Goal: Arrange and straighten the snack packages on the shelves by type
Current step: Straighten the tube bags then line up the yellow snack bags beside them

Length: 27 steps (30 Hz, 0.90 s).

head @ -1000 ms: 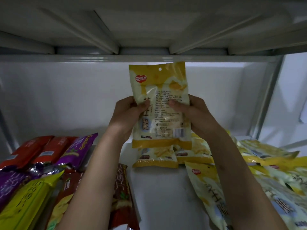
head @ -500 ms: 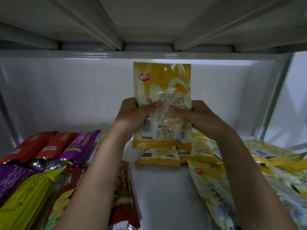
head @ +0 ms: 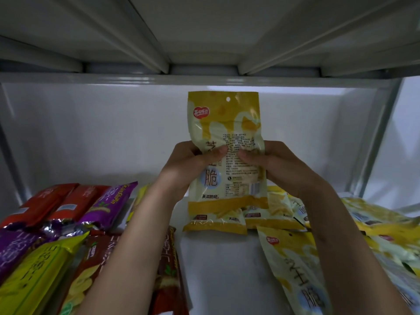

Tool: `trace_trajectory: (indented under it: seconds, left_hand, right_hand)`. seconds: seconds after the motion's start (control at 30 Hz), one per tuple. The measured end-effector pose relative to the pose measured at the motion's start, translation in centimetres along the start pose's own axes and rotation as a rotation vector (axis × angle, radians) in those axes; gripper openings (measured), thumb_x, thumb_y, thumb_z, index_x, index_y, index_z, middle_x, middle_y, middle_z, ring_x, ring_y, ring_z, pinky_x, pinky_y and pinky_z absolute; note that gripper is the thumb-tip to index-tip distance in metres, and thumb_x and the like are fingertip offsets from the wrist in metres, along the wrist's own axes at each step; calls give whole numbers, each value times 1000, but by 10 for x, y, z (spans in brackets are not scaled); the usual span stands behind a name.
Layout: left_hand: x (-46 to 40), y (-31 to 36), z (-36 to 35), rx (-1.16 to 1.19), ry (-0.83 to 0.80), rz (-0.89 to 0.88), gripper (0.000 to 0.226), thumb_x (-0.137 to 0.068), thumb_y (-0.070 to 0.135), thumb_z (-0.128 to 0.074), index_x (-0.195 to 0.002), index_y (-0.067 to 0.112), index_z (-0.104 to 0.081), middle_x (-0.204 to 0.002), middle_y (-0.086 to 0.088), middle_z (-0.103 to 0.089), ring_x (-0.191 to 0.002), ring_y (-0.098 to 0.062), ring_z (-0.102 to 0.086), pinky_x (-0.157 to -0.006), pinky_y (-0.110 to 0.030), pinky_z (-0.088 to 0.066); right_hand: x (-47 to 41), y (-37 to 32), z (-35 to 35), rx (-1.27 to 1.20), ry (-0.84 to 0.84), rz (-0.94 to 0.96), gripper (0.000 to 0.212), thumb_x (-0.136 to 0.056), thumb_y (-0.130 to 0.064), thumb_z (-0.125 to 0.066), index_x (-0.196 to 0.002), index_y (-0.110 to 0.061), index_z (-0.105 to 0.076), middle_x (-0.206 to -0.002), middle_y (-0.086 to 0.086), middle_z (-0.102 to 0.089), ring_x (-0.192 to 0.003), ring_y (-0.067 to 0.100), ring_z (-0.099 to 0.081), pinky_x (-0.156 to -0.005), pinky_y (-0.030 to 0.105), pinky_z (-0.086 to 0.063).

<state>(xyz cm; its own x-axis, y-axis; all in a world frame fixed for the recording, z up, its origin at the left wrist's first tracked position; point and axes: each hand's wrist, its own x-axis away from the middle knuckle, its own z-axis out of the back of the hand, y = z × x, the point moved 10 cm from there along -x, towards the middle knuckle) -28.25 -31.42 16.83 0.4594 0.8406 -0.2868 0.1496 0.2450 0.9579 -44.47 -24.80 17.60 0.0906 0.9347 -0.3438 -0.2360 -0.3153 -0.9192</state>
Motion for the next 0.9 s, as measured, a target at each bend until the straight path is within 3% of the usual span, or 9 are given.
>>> trace_trajectory:
  seconds: [0.17,0.3,0.47,0.57,0.9]
  left_hand:
    - [-2,-4,-5,47,-54,41,41,-88,32,-78,-121,8,-72,-113,-7,-80,-105,-26,-77,-99,-49,-59]
    - [-2,-9,-6,-19,-151,85,63,-69,34,-85,-124,7,-71,-117,-8,-78,-109,-28,-75,-103,-51,-56]
    - [-9,-12,10,-96,-33,36,38,-79,13,-87,-115,9,-77,-111,-5,-80,-105,-25,-77,-101,-48,-58]
    - [-9,-13,18,-89,-5,46,34,-81,10,-85,-114,6,-77,-109,-7,-80,-103,-26,-77,-100,-49,-59]
    - [-10,-12,16,-102,-57,41,38,-83,11,-83,-120,11,-74,-113,-6,-80,-105,-27,-77,-98,-52,-59]
  right_hand:
    - [3,-8,3,-69,101,45,41,-84,-28,-81,-121,-12,-75,-115,4,-79,-108,23,-77,-98,47,-59]
    - [3,-10,10,-131,192,27,35,-87,-27,-83,-118,-13,-77,-109,3,-81,-101,22,-78,-94,44,-62]
    - [-1,3,-7,-104,49,-24,42,-90,-32,-77,-128,-16,-72,-119,2,-79,-110,22,-76,-102,47,-57]
    - [-1,6,-14,-60,-39,-35,44,-88,-28,-76,-130,-17,-70,-123,0,-77,-115,21,-74,-104,47,-56]
    - [-6,8,-10,41,14,-7,41,-90,-23,-79,-130,-18,-72,-121,-3,-78,-113,15,-74,-106,43,-55]
